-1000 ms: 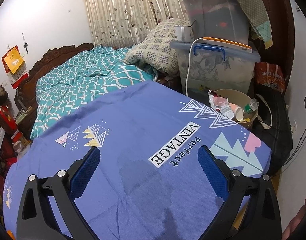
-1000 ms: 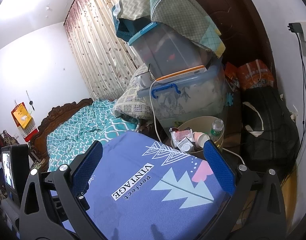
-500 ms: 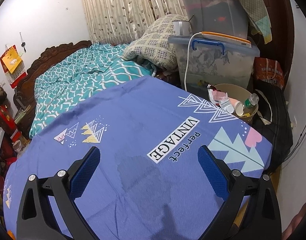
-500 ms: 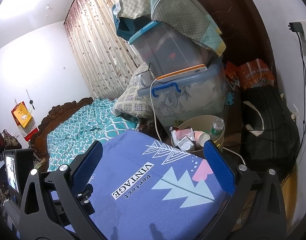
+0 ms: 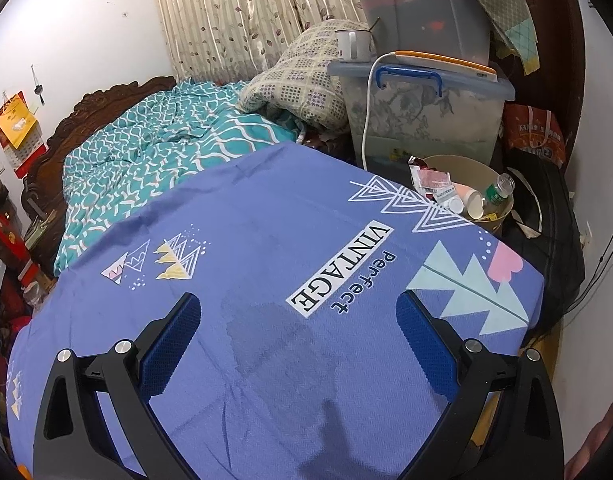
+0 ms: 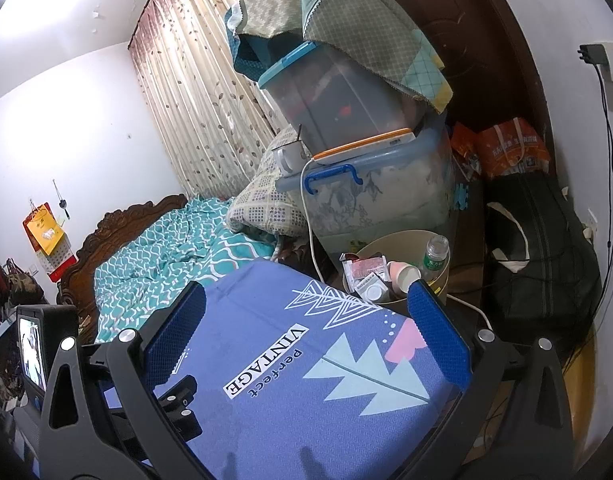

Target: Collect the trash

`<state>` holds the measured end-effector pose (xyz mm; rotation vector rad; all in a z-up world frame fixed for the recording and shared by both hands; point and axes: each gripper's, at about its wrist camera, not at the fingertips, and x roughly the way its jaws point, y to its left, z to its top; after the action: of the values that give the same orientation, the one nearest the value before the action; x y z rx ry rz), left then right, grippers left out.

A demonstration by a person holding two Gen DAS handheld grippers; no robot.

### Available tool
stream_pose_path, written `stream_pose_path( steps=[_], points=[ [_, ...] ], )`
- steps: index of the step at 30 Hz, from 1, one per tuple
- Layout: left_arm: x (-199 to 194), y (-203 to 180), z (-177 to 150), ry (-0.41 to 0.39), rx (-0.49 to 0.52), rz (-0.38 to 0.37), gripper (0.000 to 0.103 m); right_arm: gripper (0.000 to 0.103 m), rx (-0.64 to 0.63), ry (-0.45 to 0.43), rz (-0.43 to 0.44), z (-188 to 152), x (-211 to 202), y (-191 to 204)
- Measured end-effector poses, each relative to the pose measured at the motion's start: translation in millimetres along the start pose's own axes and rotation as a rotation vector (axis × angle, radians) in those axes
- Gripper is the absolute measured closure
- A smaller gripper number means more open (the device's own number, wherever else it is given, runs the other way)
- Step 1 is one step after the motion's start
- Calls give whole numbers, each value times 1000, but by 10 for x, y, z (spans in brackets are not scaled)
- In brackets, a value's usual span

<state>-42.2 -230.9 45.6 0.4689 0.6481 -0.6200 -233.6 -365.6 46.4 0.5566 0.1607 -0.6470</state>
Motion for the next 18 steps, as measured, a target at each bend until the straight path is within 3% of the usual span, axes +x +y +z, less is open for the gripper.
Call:
stream_pose_path(
  steps=[18],
  points=[
    [91,-19,-77,28,13,0,9,3,0,2,0,-10,7,0]
  ],
)
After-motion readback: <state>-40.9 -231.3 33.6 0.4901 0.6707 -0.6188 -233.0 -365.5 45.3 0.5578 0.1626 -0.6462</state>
